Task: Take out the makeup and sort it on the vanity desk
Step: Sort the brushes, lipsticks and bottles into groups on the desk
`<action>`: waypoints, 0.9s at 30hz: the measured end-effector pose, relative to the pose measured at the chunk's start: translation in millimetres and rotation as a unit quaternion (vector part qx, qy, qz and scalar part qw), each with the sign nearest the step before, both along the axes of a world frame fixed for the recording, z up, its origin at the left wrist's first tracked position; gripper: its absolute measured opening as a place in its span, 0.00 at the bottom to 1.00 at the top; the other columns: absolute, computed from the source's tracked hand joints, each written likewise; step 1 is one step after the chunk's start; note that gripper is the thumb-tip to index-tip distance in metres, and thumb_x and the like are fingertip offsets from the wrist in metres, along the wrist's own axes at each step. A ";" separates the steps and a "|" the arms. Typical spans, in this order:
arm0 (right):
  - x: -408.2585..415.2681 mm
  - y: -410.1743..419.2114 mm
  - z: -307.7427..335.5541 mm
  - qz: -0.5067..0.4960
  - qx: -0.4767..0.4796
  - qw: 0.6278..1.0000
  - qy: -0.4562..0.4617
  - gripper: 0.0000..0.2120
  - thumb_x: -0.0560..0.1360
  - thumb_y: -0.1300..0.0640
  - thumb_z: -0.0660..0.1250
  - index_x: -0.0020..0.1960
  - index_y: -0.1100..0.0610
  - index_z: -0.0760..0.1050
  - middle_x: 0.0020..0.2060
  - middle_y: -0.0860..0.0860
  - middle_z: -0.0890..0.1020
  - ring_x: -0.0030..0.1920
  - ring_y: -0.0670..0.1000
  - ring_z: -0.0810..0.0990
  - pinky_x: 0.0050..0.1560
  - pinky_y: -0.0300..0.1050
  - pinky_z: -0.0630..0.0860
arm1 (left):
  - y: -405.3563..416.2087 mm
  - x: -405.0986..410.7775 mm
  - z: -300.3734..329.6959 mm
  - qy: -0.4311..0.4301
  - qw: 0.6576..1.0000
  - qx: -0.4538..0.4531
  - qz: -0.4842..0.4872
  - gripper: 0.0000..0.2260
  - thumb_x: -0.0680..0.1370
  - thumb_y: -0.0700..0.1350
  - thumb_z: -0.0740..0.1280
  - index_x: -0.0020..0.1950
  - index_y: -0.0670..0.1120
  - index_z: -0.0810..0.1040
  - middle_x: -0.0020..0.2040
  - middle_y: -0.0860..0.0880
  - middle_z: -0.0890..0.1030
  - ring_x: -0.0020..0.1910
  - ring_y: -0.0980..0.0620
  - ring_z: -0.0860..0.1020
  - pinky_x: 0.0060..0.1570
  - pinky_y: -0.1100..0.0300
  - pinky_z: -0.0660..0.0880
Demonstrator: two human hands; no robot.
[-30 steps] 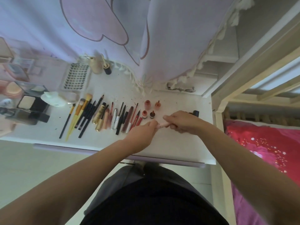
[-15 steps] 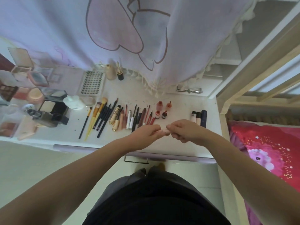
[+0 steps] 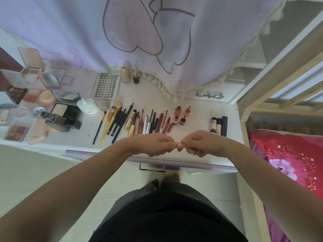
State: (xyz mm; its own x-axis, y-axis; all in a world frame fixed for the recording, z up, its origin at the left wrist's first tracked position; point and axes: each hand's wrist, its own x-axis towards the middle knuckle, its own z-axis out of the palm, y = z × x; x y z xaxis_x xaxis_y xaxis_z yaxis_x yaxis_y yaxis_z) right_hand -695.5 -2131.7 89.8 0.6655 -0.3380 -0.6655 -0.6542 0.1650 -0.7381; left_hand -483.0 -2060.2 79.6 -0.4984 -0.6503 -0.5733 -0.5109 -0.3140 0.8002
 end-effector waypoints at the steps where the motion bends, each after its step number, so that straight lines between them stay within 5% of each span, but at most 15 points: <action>1: -9.9 -5.1 0.2 -0.023 -0.008 1.000 0.003 0.12 0.77 0.48 0.64 0.47 0.54 0.82 0.27 0.45 0.72 0.25 0.43 0.65 0.26 0.31 0.66 | 1.4 12.2 0.2 0.014 0.999 0.039 0.011 0.14 0.80 0.55 0.56 0.39 0.48 0.70 0.27 0.57 0.67 0.23 0.59 0.62 0.23 0.69 0.63; 5: -48.9 -23.1 -2.3 -0.155 -0.011 0.988 -0.004 0.11 0.78 0.52 0.64 0.50 0.59 0.79 0.32 0.50 0.74 0.29 0.44 0.71 0.29 0.34 0.69 | 9.4 53.7 -10.4 0.051 0.980 0.108 0.160 0.12 0.81 0.50 0.56 0.41 0.46 0.69 0.29 0.54 0.67 0.25 0.57 0.61 0.23 0.67 0.61; 8: -30.6 -11.9 -18.6 -0.174 0.004 0.985 -0.005 0.09 0.78 0.54 0.64 0.55 0.58 0.74 0.43 0.52 0.83 0.41 0.46 0.83 0.38 0.37 0.77 | 3.4 22.0 -21.4 0.033 0.985 0.047 0.161 0.09 0.82 0.48 0.55 0.50 0.45 0.71 0.38 0.51 0.76 0.33 0.57 0.74 0.33 0.66 0.73; 12: 0.2 2.5 -39.1 -0.222 -0.081 0.971 0.029 0.10 0.81 0.50 0.58 0.56 0.56 0.67 0.47 0.46 0.83 0.51 0.46 0.81 0.46 0.40 0.77 | 1.0 -24.8 -43.1 -0.006 0.981 -0.037 0.192 0.08 0.81 0.49 0.59 0.57 0.49 0.72 0.50 0.54 0.79 0.51 0.57 0.77 0.50 0.62 0.74; 16: 0.5 6.5 -58.2 -0.271 -0.178 0.944 0.067 0.11 0.81 0.46 0.53 0.57 0.53 0.66 0.46 0.41 0.80 0.50 0.45 0.77 0.47 0.41 0.70 | 1.7 -33.3 -61.8 -0.082 0.945 -0.163 0.270 0.12 0.78 0.51 0.63 0.59 0.49 0.76 0.48 0.53 0.72 0.44 0.58 0.73 0.42 0.67 0.69; 21: 5.3 2.9 -73.1 -0.274 -0.289 0.916 0.059 0.07 0.78 0.46 0.60 0.52 0.48 0.72 0.48 0.46 0.75 0.45 0.44 0.74 0.43 0.32 0.68 | -9.8 -43.5 -74.4 -0.136 0.920 -0.235 0.283 0.04 0.77 0.47 0.65 0.50 0.49 0.75 0.43 0.55 0.75 0.42 0.58 0.73 0.44 0.66 0.69; 27: 30.5 -0.6 -89.1 -0.245 -0.353 0.902 0.043 0.10 0.80 0.54 0.58 0.58 0.57 0.72 0.52 0.55 0.75 0.46 0.49 0.75 0.50 0.36 0.69 | -32.7 -43.4 -90.0 -0.337 0.846 -0.371 0.183 0.10 0.77 0.49 0.63 0.55 0.46 0.76 0.53 0.48 0.78 0.55 0.48 0.72 0.51 0.55 0.66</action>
